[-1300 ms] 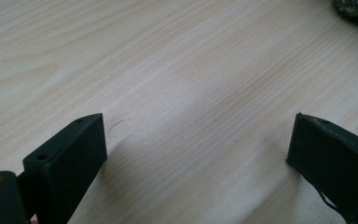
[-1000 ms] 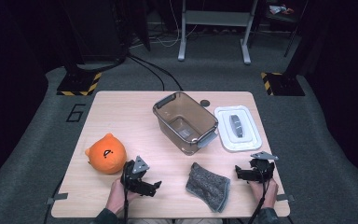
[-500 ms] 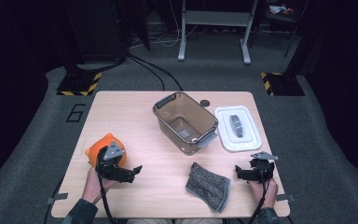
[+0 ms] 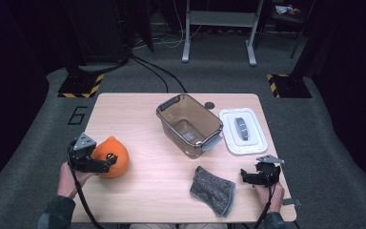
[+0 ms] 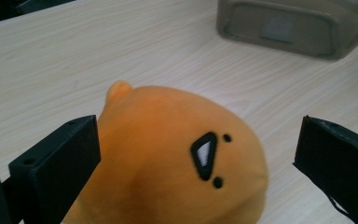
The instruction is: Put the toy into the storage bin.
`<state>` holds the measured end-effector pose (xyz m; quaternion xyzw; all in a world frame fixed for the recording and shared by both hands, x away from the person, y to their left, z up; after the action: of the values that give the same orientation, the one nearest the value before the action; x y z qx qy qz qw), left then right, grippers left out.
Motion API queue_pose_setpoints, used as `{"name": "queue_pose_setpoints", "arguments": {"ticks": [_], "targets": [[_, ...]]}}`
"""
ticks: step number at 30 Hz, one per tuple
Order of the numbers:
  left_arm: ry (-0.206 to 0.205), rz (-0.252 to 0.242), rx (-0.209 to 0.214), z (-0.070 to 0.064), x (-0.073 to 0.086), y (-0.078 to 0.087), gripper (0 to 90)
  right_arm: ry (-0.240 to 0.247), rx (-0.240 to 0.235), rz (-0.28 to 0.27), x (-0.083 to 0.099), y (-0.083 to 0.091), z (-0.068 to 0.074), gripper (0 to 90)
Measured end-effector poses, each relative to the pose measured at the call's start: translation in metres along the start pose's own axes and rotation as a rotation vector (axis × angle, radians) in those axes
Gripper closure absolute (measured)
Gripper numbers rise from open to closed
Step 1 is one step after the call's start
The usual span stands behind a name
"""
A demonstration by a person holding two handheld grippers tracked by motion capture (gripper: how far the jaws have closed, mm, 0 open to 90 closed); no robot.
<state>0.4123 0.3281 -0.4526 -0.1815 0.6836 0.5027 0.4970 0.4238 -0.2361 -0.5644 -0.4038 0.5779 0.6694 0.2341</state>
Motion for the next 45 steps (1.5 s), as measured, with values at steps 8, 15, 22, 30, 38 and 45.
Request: {"name": "queue_pose_setpoints", "arguments": {"ticks": [8, 15, 22, 30, 38, 45], "targets": [[0.034, 0.059, 0.007, 0.011, 0.016, -0.012, 0.7, -0.002, 0.001, -0.001, 0.000, 0.000, 0.000, 1.3], [0.027, 0.076, 0.030, 0.009, 0.024, -0.021, 8.0, -0.002, 0.001, -0.001, 0.000, 0.000, 0.000, 1.3], [-0.008, 0.125, 0.009, 0.001, 0.029, -0.028, 21.7, 0.003, 0.004, 0.000, 0.000, 0.000, -0.001, 1.4], [-0.039, 0.121, -0.035, -0.004, 0.033, -0.034, 41.9, 0.003, 0.004, 0.000, 0.000, 0.000, -0.001, 1.4], [-0.032, 0.096, -0.081, -0.006, 0.030, -0.032, 56.5, 0.003, 0.004, 0.000, 0.000, 0.000, -0.001, 1.5], [-0.029, 0.060, -0.100, -0.006, 0.026, -0.028, 62.6, 0.003, 0.004, 0.000, 0.000, 0.000, -0.001, 1.5]]}}
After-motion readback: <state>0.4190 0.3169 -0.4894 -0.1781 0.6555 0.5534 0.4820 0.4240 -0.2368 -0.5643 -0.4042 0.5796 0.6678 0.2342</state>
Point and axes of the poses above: each handheld gripper's, and its own axes: y roughly backward along the jaws, x roughly out of its underside, z roughly to its left, the point moved 5 cm from there along -y, roughly forward along the jaws, and after that the axes turned 8 degrees about -z, right-handed, at the moved point
